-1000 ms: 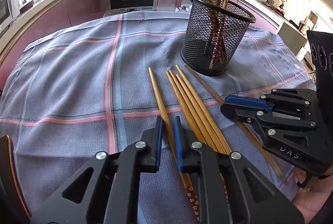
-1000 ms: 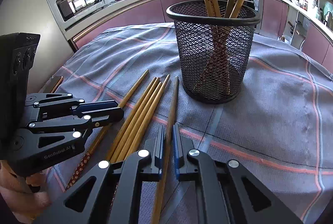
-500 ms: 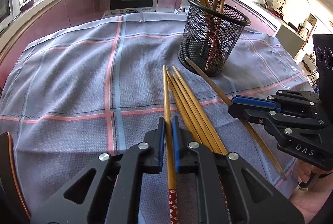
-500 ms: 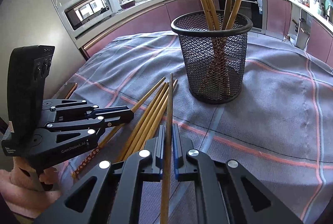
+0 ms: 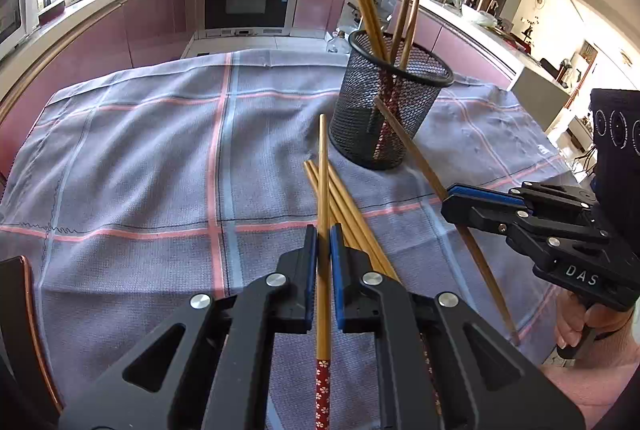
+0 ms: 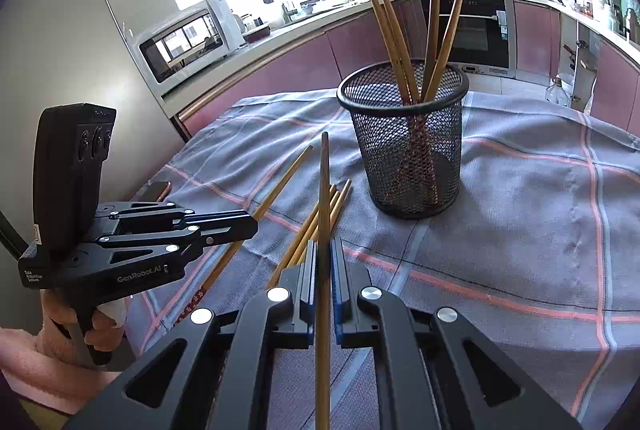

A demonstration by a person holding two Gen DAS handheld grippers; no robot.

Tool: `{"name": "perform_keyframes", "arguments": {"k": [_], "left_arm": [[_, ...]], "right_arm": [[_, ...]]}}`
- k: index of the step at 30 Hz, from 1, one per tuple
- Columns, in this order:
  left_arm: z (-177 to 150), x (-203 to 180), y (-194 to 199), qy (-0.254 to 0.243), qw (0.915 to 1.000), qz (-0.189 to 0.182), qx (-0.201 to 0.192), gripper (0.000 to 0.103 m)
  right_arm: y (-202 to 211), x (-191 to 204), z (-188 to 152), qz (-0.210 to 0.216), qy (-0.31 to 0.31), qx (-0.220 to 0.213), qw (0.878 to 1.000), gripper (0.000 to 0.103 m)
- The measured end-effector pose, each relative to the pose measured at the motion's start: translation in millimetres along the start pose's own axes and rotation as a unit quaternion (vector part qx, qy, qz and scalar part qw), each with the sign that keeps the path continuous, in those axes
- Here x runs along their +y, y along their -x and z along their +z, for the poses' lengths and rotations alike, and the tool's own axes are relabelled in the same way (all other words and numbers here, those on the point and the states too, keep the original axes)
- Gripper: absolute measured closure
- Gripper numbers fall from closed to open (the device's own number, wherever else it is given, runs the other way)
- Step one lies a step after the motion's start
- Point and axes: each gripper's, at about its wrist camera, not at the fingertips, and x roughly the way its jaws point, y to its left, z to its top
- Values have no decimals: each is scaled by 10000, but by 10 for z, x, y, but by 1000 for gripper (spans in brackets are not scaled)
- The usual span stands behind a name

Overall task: Organize utensils
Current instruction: 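Lift the right gripper's chopstick over the mesh cup while the left gripper carries its own, then lower the chopstick into the mesh cup and open the right gripper while the left releases its own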

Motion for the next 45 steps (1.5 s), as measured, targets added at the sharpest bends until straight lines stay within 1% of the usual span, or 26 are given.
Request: {"name": "perform_keyframes", "arguments": {"k": [3, 16, 25, 29, 35, 45], "left_arm": [[14, -20, 81, -9, 10000, -55, -80, 95], [138, 12, 452, 122, 9973, -560, -451, 95], [230, -78, 885, 60, 9915, -859, -980, 95], [277, -102, 994, 72, 9890, -974, -1115, 95], [375, -165, 1058, 31, 9868, -1010, -1262, 95], [725, -229, 1103, -48, 9822, -1023, -1573, 95]], "right_arm": [[66, -10, 20, 22, -15, -105, 9999, 97], [315, -99, 143, 86, -163, -535, 9984, 97], [538, -150, 245, 119, -187, -960, 9951, 97], [615, -154, 302, 105, -165, -1116, 9936, 97], [707, -132, 389, 103, -93, -1303, 9914, 97], [857, -111, 609, -24, 72, -1665, 9860, 98]]}}
